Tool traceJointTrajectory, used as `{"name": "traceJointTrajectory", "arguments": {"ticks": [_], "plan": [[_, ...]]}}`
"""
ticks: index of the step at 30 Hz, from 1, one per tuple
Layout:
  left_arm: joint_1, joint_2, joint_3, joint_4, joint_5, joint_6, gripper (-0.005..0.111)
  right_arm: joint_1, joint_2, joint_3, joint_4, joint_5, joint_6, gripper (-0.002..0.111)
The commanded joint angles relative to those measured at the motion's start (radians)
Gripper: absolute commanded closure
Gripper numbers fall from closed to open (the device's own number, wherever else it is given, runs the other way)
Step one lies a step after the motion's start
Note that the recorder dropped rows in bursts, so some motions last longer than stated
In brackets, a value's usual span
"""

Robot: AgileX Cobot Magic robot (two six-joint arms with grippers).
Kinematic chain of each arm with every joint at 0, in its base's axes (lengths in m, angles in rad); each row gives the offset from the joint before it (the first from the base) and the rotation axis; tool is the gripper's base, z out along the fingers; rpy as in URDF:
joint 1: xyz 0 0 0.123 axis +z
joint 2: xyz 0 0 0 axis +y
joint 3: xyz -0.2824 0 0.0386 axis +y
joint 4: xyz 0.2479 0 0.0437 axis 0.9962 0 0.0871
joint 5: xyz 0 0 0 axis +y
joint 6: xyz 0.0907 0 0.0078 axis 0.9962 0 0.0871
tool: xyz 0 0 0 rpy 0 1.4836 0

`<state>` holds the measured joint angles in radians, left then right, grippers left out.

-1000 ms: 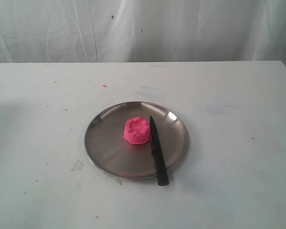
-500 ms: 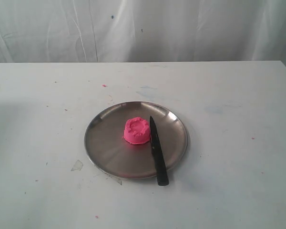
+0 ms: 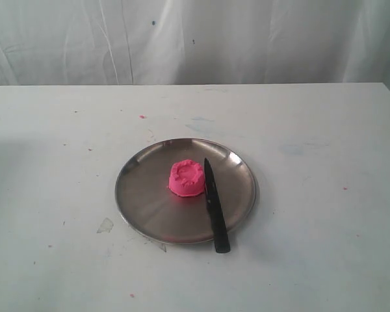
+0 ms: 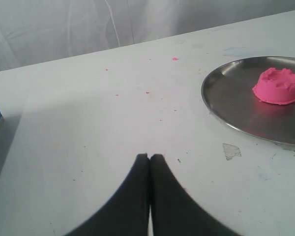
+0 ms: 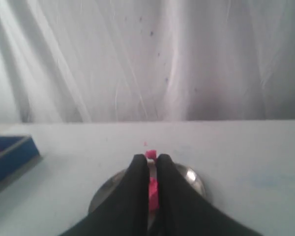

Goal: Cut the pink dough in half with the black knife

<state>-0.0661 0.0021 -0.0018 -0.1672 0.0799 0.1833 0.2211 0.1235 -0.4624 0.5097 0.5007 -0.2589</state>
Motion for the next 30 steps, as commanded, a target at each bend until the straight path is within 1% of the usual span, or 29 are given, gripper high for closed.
{"name": "traceJointTrajectory", "arguments": {"ticks": [1, 5, 8, 10, 12, 14, 17, 22, 24, 30], "plan": [[0.004, -0.002, 0.002, -0.010, -0.003, 0.000, 0.107, 0.045, 0.206, -0.104, 0.037, 0.165, -0.159, 0.101], [0.004, -0.002, 0.002, -0.010, -0.003, 0.000, 0.107, 0.081, 0.426, -0.181, 0.040, 0.218, -0.209, 0.099], [0.004, -0.002, 0.002, -0.010, -0.003, 0.000, 0.107, 0.090, 0.577, -0.205, 0.086, 0.248, -0.293, 0.089], [0.004, -0.002, 0.002, -0.010, -0.003, 0.000, 0.107, 0.090, 0.667, -0.211, 0.134, 0.245, -0.349, 0.077], [0.004, -0.002, 0.002, -0.010, -0.003, 0.000, 0.107, 0.090, 0.754, -0.215, 0.191, 0.230, -0.392, 0.070], [0.004, -0.002, 0.002, -0.010, -0.003, 0.000, 0.107, 0.090, 0.821, -0.214, 0.242, 0.206, -0.425, 0.065], [0.004, -0.002, 0.002, -0.010, -0.003, 0.000, 0.107, 0.090, 0.910, -0.214, 0.326, 0.163, -0.435, 0.064], [0.004, -0.002, 0.002, -0.010, -0.003, 0.000, 0.107, 0.090, 1.026, -0.215, 0.531, 0.069, -0.461, 0.064], [0.004, -0.002, 0.002, -0.010, -0.003, 0.000, 0.107, 0.090, 1.068, -0.215, 0.571, 0.058, -0.493, 0.064], [0.004, -0.002, 0.002, -0.010, -0.003, 0.000, 0.107, 0.090, 1.181, -0.227, 0.571, 0.050, -0.549, 0.064]]}}
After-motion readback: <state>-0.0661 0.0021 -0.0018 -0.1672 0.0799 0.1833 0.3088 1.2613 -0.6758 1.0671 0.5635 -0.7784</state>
